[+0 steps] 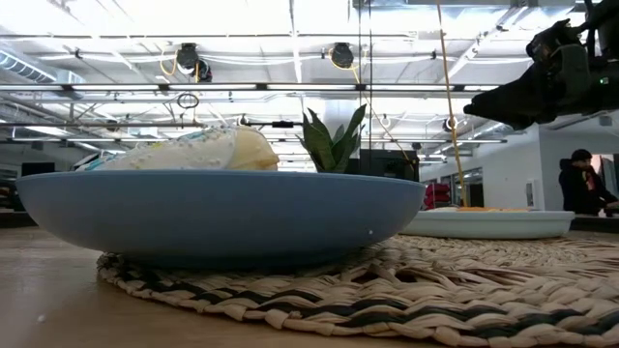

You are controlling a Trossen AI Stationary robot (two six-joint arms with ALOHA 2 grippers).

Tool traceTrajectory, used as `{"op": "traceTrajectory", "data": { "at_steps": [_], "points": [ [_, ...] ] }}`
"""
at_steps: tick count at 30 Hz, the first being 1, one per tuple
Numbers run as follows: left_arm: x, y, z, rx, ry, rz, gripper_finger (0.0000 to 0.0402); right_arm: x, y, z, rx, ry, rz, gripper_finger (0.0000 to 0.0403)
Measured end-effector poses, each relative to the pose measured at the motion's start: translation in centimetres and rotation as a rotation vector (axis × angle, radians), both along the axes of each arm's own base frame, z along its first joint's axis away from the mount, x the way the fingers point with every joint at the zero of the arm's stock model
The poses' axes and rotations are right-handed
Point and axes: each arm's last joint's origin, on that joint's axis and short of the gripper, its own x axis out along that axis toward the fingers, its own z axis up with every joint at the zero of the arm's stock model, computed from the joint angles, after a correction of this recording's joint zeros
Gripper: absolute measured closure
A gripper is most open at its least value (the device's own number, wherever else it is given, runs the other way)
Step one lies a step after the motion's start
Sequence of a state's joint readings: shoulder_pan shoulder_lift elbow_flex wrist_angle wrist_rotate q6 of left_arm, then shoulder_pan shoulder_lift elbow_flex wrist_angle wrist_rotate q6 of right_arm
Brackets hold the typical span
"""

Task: Pick & Place donuts
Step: Put the small yellow donut on the light blue plate

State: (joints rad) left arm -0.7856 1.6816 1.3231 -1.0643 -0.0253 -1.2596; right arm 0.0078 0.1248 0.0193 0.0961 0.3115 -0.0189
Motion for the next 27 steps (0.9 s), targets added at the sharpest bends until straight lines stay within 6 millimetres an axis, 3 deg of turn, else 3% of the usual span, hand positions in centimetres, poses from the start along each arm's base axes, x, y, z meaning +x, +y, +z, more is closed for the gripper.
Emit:
{"op": "traceTrajectory", "data": {
  "at_steps": [8, 13, 22, 27],
  "points": [
    [-0.5, -4.0, -3.9, -0.099, 0.315, 0.287, 0.0066, 0.0, 0.0, 0.0, 0.000, -0.001, 0.000, 0.0236],
    [-1.7, -5.5, -5.7, -0.091, 0.471, 0.358, 0.0066, 0.0, 0.0, 0.0, 0.000, -0.001, 0.000, 0.0236],
    [-3.9, -7.4, -7.3, 0.031, 0.392, 0.327, 0.0066, 0.0, 0.0, 0.0, 0.000, -0.001, 0.000, 0.0236],
    [-5.0, -7.1, -8.5, 0.083, 0.416, 0.324, 0.0066, 0.0, 0.0, 0.0, 0.000, -0.001, 0.000, 0.0236]
  ]
}}
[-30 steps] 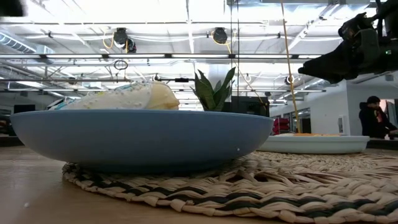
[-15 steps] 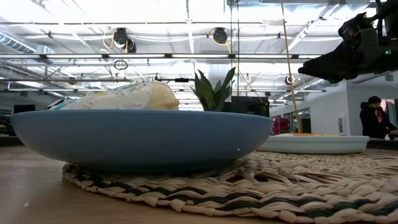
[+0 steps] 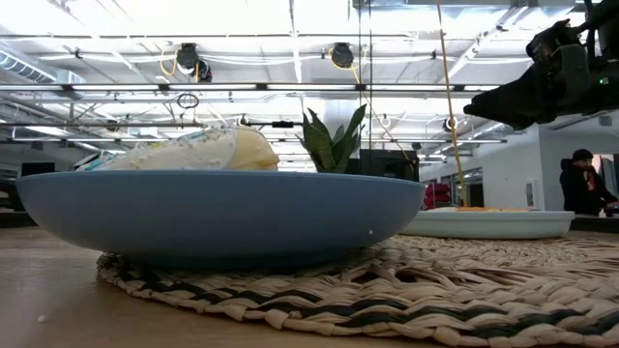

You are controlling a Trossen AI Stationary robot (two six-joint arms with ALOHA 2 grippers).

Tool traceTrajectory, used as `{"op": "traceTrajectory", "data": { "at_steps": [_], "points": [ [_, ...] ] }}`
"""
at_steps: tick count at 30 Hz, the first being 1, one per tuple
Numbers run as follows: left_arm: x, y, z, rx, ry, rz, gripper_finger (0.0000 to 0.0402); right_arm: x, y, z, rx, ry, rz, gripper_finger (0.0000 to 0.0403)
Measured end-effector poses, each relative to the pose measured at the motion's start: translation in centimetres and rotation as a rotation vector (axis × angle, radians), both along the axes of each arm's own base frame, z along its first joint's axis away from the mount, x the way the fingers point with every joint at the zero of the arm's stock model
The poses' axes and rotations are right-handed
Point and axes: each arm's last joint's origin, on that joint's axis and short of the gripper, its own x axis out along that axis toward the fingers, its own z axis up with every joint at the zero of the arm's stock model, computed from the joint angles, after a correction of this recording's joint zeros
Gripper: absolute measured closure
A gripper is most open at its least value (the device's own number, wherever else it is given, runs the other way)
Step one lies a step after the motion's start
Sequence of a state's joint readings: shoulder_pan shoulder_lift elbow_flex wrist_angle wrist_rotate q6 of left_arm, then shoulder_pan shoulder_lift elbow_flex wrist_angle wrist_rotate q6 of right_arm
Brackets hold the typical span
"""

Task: Pick & Place donuts
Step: Put the small yellow donut on the light blue plate

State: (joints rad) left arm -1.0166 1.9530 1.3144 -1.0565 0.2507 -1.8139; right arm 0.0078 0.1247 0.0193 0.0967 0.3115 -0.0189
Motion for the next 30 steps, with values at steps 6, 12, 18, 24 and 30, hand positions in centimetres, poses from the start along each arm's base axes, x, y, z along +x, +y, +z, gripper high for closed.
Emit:
{"op": "traceTrajectory", "data": {
  "at_steps": [6, 12, 18, 24, 30],
  "points": [
    [-1.2, 0.6, -1.2, 0.010, 0.099, 0.023, 0.0066, 0.0, 0.0, 0.0, 0.000, 0.000, 0.000, 0.0236],
    [-1.1, 0.6, -1.5, -0.015, 0.088, 0.022, 0.0066, 0.0, 0.0, 0.0, 0.000, 0.000, 0.000, 0.0236],
    [-0.7, 0.0, -1.6, -0.073, 0.034, 0.022, 0.0067, 0.0, 0.0, 0.0, 0.000, 0.000, 0.000, 0.0236],
    [-0.9, -0.1, -1.6, -0.067, 0.027, 0.017, 0.0067, 0.0, 0.0, 0.0, 0.000, 0.001, 0.000, 0.0236],
    [-0.9, -0.1, -1.6, -0.058, 0.020, 0.025, 0.0067, 0.0, 0.0, 0.0, 0.000, 0.000, 0.000, 0.0236]
  ]
}}
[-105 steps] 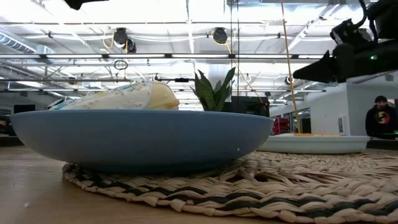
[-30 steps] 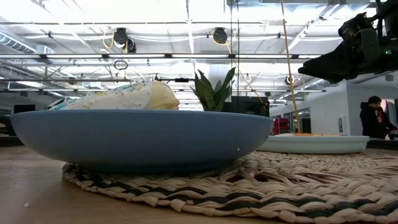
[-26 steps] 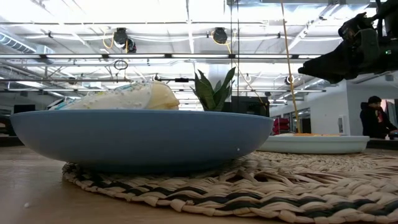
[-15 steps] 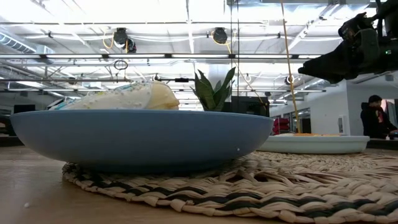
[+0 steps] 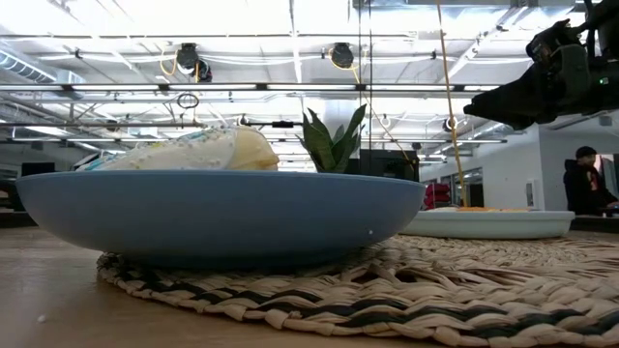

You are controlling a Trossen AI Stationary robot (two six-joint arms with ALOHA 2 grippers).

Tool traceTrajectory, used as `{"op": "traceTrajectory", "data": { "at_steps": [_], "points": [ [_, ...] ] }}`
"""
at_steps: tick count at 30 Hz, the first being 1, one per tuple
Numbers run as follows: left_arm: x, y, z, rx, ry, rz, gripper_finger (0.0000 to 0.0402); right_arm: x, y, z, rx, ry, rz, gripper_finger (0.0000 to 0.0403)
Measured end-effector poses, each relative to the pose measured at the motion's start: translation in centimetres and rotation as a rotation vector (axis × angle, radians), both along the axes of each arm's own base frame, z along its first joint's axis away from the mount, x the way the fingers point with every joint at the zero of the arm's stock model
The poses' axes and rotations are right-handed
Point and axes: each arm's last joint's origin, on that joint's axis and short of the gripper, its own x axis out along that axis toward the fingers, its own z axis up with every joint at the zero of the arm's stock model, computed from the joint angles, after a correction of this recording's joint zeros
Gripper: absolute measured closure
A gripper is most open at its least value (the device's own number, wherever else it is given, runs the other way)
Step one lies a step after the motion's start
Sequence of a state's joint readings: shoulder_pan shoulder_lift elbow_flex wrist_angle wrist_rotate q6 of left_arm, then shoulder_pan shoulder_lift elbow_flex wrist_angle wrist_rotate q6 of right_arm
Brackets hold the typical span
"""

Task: Pick & Place donuts
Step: Put the small yellow donut on the light blue plate

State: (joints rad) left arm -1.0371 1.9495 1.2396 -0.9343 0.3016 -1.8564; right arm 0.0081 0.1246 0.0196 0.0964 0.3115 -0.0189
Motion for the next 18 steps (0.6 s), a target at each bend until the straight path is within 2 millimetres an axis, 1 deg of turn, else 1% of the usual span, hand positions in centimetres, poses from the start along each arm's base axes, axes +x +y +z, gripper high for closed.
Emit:
{"op": "traceTrajectory", "data": {
  "at_steps": [3, 5, 13, 15, 18],
  "points": [
    [0.00, 0.00, -0.01, 0.006, -0.002, 0.010, 0.0070, 0.00, 0.00, 0.00, 0.000, 0.000, 0.000, 0.0236],
    [0.00, 0.01, -0.03, 0.008, -0.003, 0.011, 0.0084, 0.00, 0.00, 0.00, 0.000, 0.000, 0.000, 0.0236],
    [0.14, 0.02, -0.09, 0.027, -0.045, 0.011, 0.0195, 0.00, 0.00, 0.00, 0.000, 0.000, 0.000, 0.0236],
    [0.20, 0.06, -0.11, 0.039, -0.068, 0.003, 0.0216, 0.00, 0.00, 0.00, 0.000, 0.000, 0.000, 0.0236],
    [0.53, 0.26, -0.07, 0.027, -0.090, -0.068, 0.0237, 0.00, 0.00, 0.00, 0.000, 0.000, 0.000, 0.0236]
  ]
}}
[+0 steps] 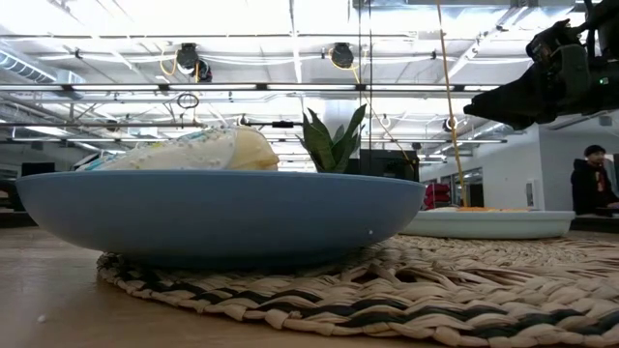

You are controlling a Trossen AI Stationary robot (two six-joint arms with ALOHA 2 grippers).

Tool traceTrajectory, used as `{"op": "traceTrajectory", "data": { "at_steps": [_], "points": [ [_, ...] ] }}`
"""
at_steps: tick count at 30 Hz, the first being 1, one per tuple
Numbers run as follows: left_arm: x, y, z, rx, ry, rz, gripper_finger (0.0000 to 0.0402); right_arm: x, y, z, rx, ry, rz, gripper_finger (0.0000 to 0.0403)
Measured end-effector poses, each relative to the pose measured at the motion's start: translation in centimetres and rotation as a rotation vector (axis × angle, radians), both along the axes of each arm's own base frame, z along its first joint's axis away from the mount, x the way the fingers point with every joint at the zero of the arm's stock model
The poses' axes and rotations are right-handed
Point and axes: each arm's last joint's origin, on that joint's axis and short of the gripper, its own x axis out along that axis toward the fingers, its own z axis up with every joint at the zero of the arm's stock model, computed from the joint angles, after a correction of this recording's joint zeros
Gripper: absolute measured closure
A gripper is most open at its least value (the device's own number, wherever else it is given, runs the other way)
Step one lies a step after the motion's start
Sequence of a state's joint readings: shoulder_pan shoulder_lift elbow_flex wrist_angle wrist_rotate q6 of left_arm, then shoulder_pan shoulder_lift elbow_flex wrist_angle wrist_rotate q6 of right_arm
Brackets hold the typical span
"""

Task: Pick & Place donuts
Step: Put the small yellow donut on the light blue plate

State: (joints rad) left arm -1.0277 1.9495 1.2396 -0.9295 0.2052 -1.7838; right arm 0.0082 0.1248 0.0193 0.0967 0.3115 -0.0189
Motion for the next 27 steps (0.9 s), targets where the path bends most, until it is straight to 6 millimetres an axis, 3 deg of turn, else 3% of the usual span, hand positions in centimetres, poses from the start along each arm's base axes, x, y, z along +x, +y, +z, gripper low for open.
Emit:
{"op": "traceTrajectory", "data": {
  "at_steps": [7, 16, 22, 27],
  "points": [
    [1.1, 1.0, 1.0, 0.054, -0.159, -0.095, 0.0253, 0.0, 0.0, 0.0, 0.000, 0.000, 0.000, 0.0236],
    [3.6, 3.9, 5.7, 0.179, -0.524, -0.204, 0.0252, 0.0, 0.0, 0.0, 0.000, 0.000, 0.000, 0.0236],
    [5.5, 6.7, 8.8, 0.393, -0.766, -0.294, 0.0252, 0.0, 0.0, 0.0, 0.000, 0.000, 0.000, 0.0236],
    [7.9, 9.1, 9.8, 0.588, -0.836, -0.386, 0.0252, 0.0, 0.0, 0.0, 0.000, 0.000, 0.000, 0.0236]
  ]
}}
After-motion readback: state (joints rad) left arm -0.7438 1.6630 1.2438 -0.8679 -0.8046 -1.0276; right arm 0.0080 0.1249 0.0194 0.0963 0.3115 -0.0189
